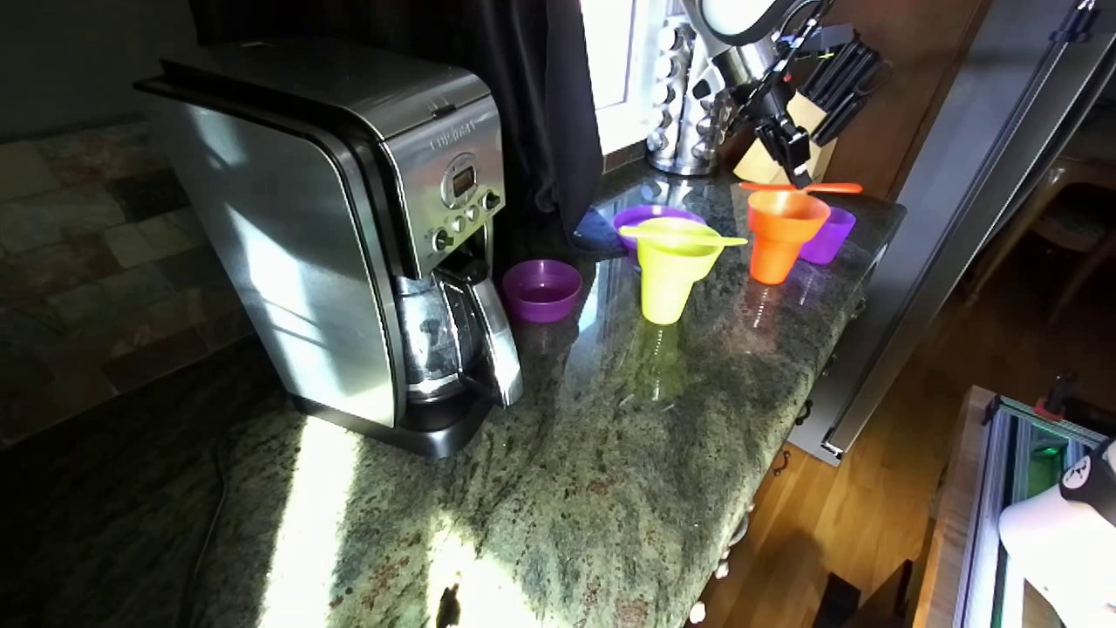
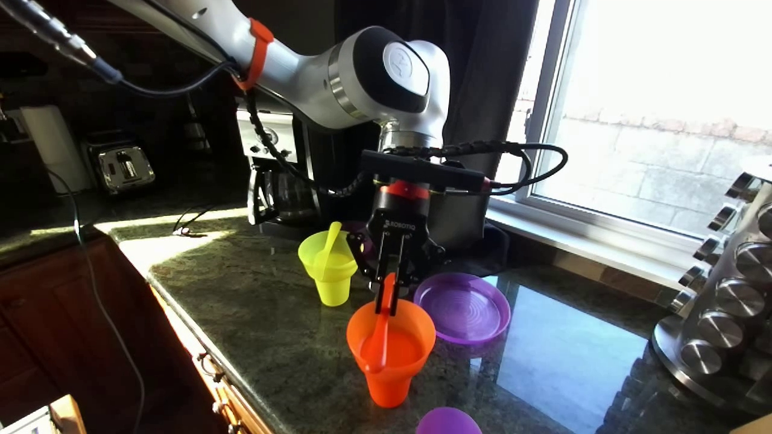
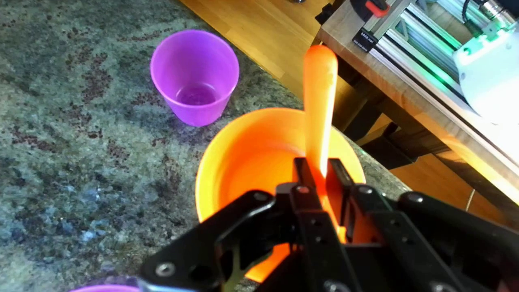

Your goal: Pick up the orange bowl and place it on top of the orange cup, pick up the orange knife and place it on top of the orange bowl

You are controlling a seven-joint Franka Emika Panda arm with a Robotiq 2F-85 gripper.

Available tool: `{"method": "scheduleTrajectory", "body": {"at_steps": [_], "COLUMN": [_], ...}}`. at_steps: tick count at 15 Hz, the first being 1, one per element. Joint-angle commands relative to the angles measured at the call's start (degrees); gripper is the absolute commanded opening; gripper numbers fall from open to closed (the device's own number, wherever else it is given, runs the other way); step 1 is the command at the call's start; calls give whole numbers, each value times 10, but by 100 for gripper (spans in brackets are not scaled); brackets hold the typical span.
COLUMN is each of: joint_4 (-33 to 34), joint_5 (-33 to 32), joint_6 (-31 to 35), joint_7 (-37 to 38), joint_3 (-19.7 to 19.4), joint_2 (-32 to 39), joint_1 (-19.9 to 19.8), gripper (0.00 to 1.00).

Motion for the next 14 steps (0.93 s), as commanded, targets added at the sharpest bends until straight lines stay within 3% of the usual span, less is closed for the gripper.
{"method": "scheduleTrajectory", "body": {"at_steps": [1, 14], "joint_4": [15, 20], "joint_5": [3, -1], "joint_6": [7, 41], "joint_7": [4, 0], "joint_3": [5, 8], "joint_2": [25, 41], "joint_1": [2, 1], "gripper": [4, 7]}}
